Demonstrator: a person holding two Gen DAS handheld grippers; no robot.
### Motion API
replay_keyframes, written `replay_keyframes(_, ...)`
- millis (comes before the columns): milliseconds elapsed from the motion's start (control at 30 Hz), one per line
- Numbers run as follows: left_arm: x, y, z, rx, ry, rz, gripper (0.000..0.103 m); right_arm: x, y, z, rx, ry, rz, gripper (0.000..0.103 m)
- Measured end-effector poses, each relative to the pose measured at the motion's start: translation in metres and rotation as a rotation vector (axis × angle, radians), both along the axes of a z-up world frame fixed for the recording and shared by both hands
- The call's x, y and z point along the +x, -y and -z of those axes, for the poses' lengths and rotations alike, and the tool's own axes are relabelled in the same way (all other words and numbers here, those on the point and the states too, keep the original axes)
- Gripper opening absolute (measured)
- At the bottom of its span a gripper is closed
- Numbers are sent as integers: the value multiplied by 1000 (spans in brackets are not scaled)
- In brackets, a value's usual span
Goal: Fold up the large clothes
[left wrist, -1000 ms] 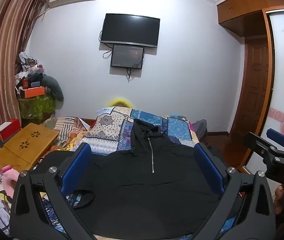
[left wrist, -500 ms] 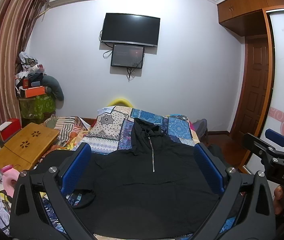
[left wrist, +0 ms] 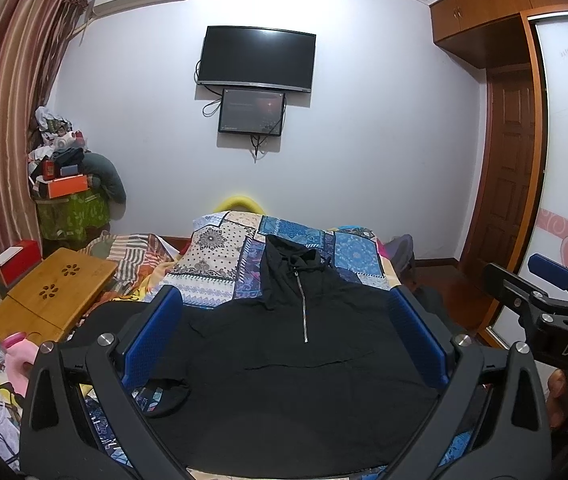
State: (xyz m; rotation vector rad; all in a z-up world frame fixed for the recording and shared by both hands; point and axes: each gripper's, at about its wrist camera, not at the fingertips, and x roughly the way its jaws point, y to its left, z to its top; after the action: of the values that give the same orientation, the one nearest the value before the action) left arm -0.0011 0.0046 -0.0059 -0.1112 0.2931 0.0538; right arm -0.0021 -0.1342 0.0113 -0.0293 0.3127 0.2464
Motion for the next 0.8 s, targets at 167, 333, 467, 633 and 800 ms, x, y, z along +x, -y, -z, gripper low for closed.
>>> replay_keyframes(167,0,-1,0,1,-3,1,103,0,0,1,-1,-2,0,103)
replay_keyframes(333,0,0,1,2,-1,0,103,0,1,2,0,-5,0,103)
replay_keyframes(467,0,-1,1,-2,-5,0,103,1,1,1,0,-6,0,103)
replay_keyframes(633,1,-2,1,-1,-6,1,103,2,2,4,0,-8,-2,103)
replay_keyframes(800,0,-3,1,1,-6,0,103,2,1,5,-4,-11,-4,103)
